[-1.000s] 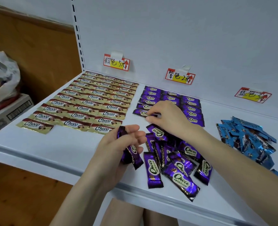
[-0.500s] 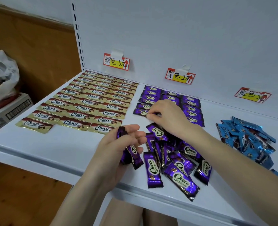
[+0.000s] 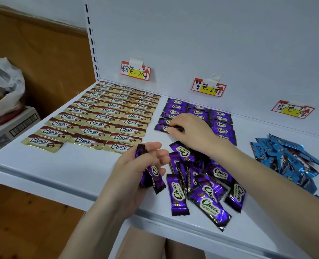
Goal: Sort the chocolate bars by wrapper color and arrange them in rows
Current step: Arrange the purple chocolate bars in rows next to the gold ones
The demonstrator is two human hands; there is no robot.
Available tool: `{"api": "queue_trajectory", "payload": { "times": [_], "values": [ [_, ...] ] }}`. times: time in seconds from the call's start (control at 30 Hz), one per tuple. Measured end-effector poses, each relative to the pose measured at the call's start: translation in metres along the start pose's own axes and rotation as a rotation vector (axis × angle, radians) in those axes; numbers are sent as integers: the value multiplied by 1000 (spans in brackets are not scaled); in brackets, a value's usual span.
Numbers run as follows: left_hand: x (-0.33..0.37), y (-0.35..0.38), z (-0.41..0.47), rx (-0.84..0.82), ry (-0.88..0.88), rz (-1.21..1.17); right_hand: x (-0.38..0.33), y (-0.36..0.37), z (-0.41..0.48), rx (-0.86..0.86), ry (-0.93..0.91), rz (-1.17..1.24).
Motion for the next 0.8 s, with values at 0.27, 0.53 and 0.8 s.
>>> {"api": "queue_trajectory", "payload": {
  "times": [0.27, 0.53, 0.8],
  "values": [
    [0, 0, 0, -2, -4, 6, 4, 7, 2, -33, 24, -45],
    [-1, 0, 0, -1, -11, -2, -4, -2, -2, -5, -87, 3],
    [-2, 0, 0, 3, -10, 1, -3, -2, -3, -6, -75, 22]
  ]
}}
Point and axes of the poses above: each hand's wrist, its own z-axis towards the middle knuckle, its own y-axis out of the palm, x = y × z, the point moved 10 cm from there along z, towards the middle knuckle, and after that the axes turned 2 degrees about -z, right-handed, at the moved point
